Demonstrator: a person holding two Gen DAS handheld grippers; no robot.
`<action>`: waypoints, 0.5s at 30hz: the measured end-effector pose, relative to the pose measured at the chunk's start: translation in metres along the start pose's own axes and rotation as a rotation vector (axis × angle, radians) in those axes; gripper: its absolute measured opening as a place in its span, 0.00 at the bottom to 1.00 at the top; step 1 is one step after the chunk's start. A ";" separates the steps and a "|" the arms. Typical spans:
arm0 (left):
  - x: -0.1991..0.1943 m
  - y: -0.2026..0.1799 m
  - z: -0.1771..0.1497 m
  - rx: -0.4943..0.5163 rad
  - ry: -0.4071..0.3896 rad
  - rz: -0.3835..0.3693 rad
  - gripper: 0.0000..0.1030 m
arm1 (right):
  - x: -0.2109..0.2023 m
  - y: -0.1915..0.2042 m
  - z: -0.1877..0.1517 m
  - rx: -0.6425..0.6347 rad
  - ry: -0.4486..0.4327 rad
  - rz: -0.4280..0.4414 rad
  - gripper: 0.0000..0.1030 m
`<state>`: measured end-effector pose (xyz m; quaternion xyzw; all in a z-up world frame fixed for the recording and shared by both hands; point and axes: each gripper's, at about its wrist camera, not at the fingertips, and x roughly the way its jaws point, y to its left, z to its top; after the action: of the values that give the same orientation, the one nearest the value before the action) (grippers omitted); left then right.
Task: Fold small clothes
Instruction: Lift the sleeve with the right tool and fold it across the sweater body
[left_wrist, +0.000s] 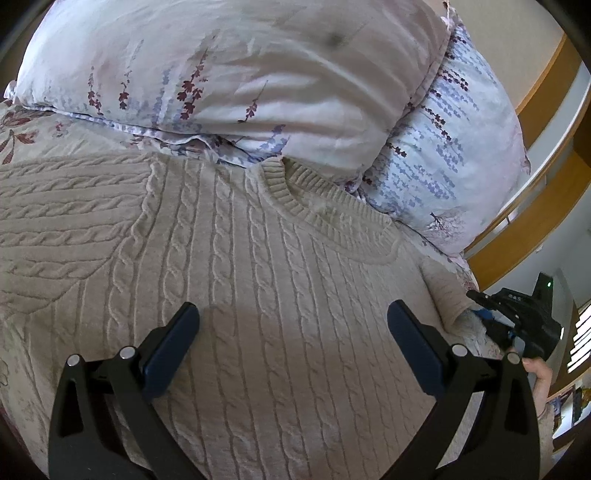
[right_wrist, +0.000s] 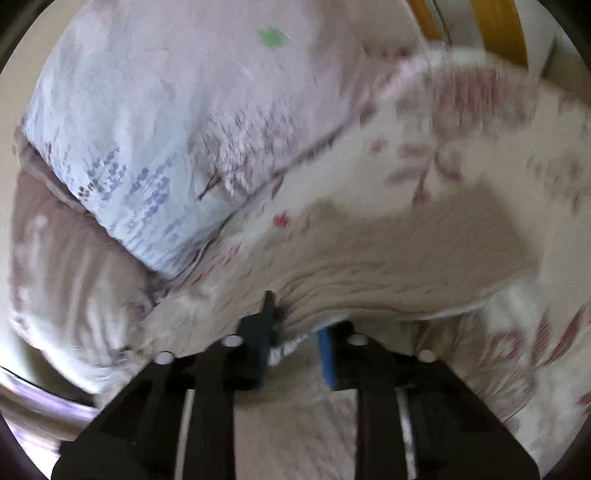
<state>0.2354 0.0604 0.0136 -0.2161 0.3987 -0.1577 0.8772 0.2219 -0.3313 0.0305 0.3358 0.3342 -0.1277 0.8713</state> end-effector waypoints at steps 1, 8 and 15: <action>-0.001 0.002 0.001 -0.009 -0.001 -0.004 0.98 | -0.002 0.010 0.000 -0.045 -0.029 -0.017 0.15; -0.014 0.025 0.007 -0.144 -0.060 -0.085 0.98 | -0.004 0.149 -0.078 -0.642 0.043 0.225 0.13; -0.015 0.031 0.008 -0.178 -0.060 -0.131 0.98 | 0.031 0.179 -0.170 -0.904 0.271 0.268 0.40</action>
<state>0.2352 0.0956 0.0118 -0.3234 0.3695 -0.1721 0.8539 0.2406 -0.0845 0.0060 -0.0225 0.4206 0.1882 0.8872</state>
